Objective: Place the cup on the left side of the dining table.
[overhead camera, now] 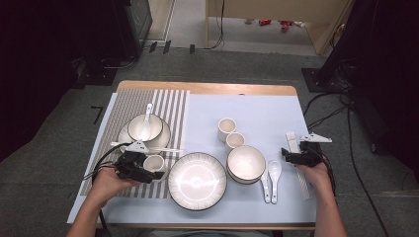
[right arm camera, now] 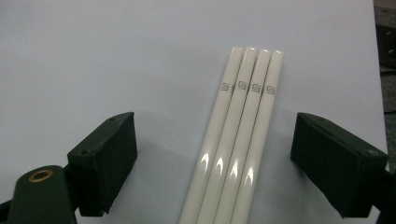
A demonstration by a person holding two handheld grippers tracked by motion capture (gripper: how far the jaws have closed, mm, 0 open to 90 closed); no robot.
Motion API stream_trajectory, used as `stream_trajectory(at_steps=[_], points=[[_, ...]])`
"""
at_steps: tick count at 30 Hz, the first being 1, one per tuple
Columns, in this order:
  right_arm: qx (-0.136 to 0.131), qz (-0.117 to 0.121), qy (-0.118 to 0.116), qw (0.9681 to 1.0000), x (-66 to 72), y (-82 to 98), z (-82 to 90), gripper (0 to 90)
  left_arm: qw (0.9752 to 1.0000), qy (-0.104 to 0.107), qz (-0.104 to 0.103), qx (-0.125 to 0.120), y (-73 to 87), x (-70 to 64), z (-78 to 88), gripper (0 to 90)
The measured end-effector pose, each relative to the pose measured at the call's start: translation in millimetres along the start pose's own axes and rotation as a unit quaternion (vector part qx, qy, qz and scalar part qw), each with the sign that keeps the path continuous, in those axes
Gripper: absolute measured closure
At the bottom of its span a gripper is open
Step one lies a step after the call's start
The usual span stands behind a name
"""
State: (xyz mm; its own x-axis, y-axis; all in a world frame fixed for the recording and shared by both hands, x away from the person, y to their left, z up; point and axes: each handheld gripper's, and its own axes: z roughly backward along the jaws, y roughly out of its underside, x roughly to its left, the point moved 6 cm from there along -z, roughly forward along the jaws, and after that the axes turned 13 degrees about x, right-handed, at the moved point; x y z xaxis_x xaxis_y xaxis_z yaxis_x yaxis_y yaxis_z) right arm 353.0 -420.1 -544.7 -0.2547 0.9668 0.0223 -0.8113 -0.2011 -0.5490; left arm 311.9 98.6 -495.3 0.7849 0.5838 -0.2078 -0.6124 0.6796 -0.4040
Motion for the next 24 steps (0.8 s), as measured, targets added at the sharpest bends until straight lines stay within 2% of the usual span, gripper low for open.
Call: stream_trajectory(at_steps=[10,24], points=[[0.0,0.0,0.0,1.0,0.0,0.0,0.0,14.2,0.9998,0.005,-0.017,0.0,-0.4,-4.4,-0.7,22.6],[0.0,0.0,0.0,1.0,0.0,0.0,0.0,14.2,0.9998,0.008,-0.013,-0.012,-0.9,-5.7,5.5,21.9]])
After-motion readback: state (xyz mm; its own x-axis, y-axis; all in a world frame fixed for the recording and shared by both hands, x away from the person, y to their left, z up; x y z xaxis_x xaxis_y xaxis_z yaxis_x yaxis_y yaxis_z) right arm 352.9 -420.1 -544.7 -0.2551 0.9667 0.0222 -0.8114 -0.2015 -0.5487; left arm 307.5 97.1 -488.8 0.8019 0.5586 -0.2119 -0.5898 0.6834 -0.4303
